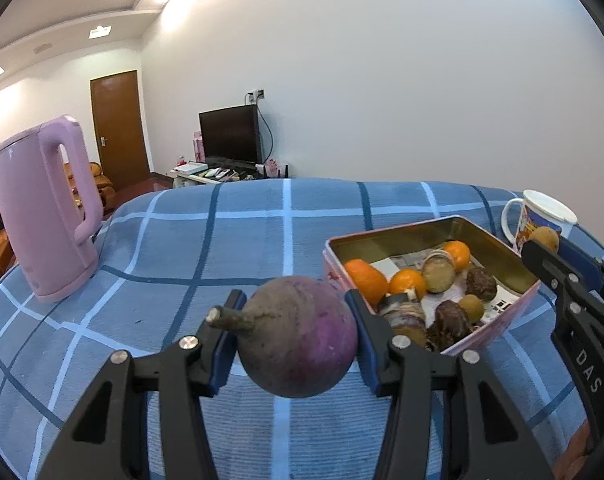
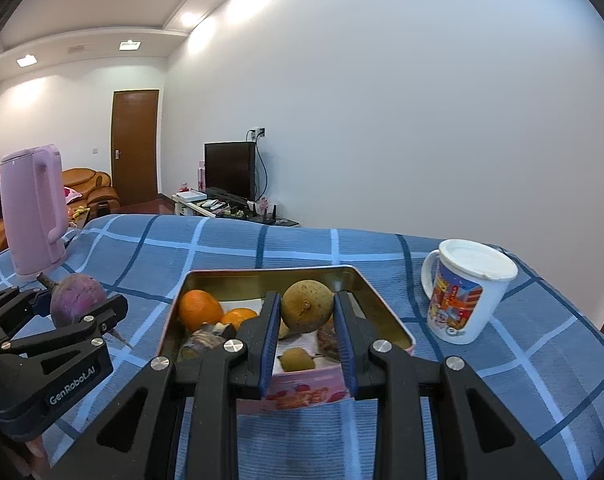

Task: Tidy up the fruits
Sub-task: 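Carry the yellow fruit over the pink tin with the right tool while the left tool carries the onion, then lower both held fruits into the pink tin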

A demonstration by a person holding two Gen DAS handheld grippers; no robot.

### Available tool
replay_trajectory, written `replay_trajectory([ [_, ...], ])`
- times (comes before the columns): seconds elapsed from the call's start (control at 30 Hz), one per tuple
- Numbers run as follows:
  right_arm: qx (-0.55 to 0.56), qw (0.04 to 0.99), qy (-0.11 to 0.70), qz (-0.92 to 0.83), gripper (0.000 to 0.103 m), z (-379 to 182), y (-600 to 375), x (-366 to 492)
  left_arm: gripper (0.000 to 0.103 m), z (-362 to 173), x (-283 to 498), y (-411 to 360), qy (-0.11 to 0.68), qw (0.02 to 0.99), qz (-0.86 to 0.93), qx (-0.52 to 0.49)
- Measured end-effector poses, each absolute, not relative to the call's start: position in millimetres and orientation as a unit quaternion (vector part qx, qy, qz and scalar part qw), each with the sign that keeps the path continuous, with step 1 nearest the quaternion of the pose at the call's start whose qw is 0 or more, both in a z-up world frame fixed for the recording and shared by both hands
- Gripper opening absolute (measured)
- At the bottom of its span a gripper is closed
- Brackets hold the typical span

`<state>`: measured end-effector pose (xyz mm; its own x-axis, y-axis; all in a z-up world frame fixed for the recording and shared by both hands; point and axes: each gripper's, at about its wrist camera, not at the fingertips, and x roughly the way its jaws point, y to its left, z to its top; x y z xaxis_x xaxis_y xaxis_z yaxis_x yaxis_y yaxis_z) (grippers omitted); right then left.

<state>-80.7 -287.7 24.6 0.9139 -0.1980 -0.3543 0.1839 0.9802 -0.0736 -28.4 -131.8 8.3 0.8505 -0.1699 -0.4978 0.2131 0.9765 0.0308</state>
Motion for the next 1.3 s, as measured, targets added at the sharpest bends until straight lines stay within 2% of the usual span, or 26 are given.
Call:
replay_trajectory([
  [1.3, -0.009, 0.969, 0.194, -0.151, 0.029, 24, -351, -75, 0.052, 5, -8, -227, 0.271, 0.943, -0.181, 0.064],
])
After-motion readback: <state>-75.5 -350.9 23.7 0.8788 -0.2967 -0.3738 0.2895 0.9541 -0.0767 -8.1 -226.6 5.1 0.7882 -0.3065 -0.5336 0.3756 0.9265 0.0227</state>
